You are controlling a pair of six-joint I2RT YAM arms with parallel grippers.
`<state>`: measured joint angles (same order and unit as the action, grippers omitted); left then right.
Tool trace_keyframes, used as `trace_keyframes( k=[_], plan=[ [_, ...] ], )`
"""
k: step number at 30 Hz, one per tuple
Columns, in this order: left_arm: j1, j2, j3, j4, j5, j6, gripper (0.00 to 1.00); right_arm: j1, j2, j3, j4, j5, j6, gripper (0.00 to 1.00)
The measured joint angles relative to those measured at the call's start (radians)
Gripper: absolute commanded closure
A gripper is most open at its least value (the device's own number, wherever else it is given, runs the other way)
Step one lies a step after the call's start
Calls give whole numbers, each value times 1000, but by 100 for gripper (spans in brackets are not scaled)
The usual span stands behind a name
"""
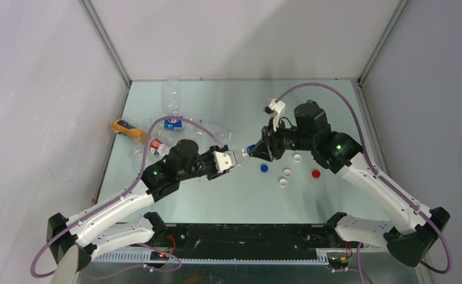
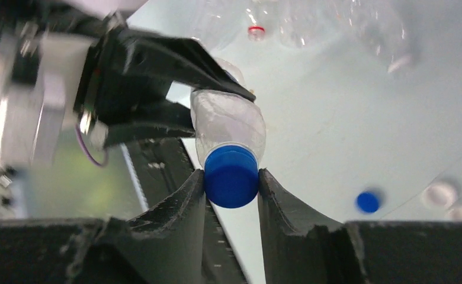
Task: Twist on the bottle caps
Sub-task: Screw the bottle cap onto the plastic bottle.
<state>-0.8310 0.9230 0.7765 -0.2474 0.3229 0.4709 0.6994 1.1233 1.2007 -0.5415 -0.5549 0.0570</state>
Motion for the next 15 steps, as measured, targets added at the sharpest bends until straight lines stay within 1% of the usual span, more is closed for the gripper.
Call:
trace_keyframes(
  k=[2,5,6,7,8,9,10,11,12,13,14,15],
  plan=[
    [-37,-7,-40,53,-119,7,98,2,22,1,3,71,176,100],
    [-85,-9,-95,121,-260,21,99,26,40,-22,19,203,438,100],
    [-93,-9,-107,134,-289,26,99,35,38,-37,31,240,502,98],
    [-100,-9,-117,145,-315,27,99,43,36,-48,42,266,546,86],
    [-105,-9,-125,156,-335,27,99,50,33,-60,56,294,592,78],
    [-108,-9,-126,161,-353,26,100,56,30,-68,70,319,624,60],
    [-109,-9,-126,167,-368,26,100,60,25,-74,85,336,643,51],
    [-109,-10,-126,174,-374,26,100,63,17,-77,100,350,645,36],
    [-108,-13,-125,183,-375,23,100,66,7,-79,112,357,640,30],
    [-103,-16,-123,185,-374,16,100,68,-4,-80,117,357,627,21],
    [-95,-20,-120,183,-372,10,100,67,-20,-82,123,355,583,16],
    [-79,-25,-117,177,-358,-1,100,64,-37,-83,127,345,537,15]
  ],
)
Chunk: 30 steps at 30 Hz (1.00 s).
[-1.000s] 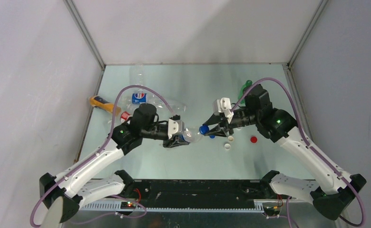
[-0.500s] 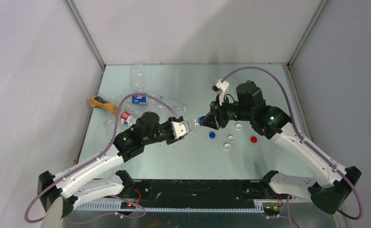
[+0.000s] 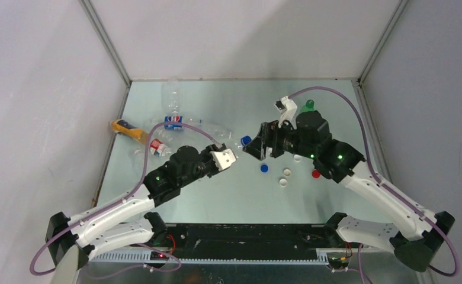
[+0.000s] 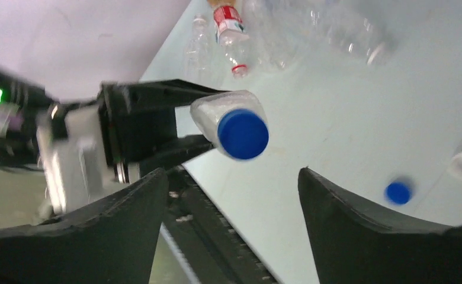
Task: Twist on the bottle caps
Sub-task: Screw the bottle cap onto the plastic bottle.
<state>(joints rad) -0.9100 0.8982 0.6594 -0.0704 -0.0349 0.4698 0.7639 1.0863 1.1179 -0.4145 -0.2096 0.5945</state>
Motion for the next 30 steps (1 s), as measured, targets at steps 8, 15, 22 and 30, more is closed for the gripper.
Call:
trace_keyframes(
  k=[8,15,22,30],
  plan=[
    [119,-14,63,-154,267,-34,99,-42,-128,-1,-3,-203,-542,16],
    [126,21,174,-285,519,-22,99,-42,-138,-1,-81,-406,-956,28],
    [127,69,207,-364,625,8,99,-42,-135,0,-135,-504,-1121,48],
    [127,100,236,-411,669,39,99,-40,-107,5,-187,-546,-1178,56]
  ],
)
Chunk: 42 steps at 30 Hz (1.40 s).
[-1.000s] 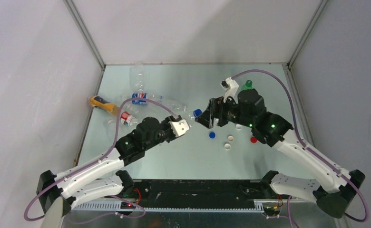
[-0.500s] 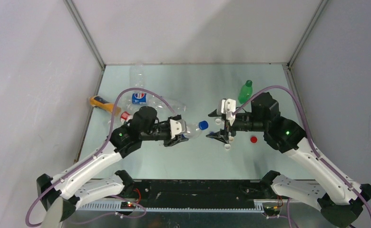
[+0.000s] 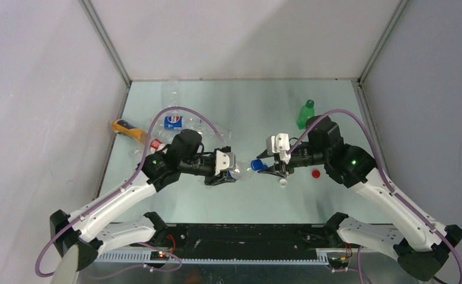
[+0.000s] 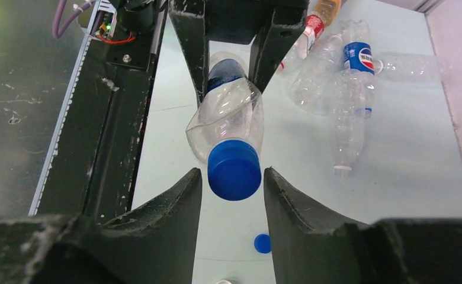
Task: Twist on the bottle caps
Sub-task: Screw the bottle cap onto the plastic bottle.
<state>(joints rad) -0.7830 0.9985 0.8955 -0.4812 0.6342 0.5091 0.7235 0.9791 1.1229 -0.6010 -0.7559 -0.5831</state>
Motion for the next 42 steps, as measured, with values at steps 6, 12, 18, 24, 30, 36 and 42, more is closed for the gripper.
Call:
trace_keyframes(
  k=[6,12,18,24,30,36,42],
  plan=[
    [0,10,23,-6,10,19,98,0,20,6,-26,-5,-23,78],
    [3,18,23,-17,16,27,97,-1,37,14,-35,-1,-6,94],
    [-2,16,23,-8,-70,23,97,14,56,17,-9,91,173,100],
    [-57,-11,-24,80,-322,31,98,41,92,26,26,311,576,96],
    [-79,-19,-65,152,-431,37,99,34,106,26,49,369,744,49],
    [-11,-9,-42,94,-360,40,97,31,55,26,37,309,509,43],
    [9,67,56,-31,-194,62,97,31,2,26,-3,220,180,44]
  ],
)
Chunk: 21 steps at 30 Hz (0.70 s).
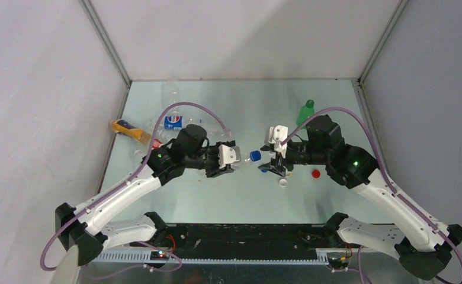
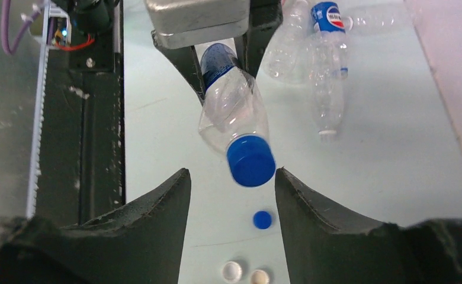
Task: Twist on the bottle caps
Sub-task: Screw the bottle cap onto the plastic bottle.
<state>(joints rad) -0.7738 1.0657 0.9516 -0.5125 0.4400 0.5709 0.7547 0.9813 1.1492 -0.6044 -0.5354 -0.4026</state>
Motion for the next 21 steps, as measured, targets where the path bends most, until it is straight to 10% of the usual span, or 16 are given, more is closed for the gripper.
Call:
trace_keyframes(
  k=[21],
  plan=[
    [0,34,39,-82,167,51,96,0,8,0,-83,-151,-299,54]
  ],
)
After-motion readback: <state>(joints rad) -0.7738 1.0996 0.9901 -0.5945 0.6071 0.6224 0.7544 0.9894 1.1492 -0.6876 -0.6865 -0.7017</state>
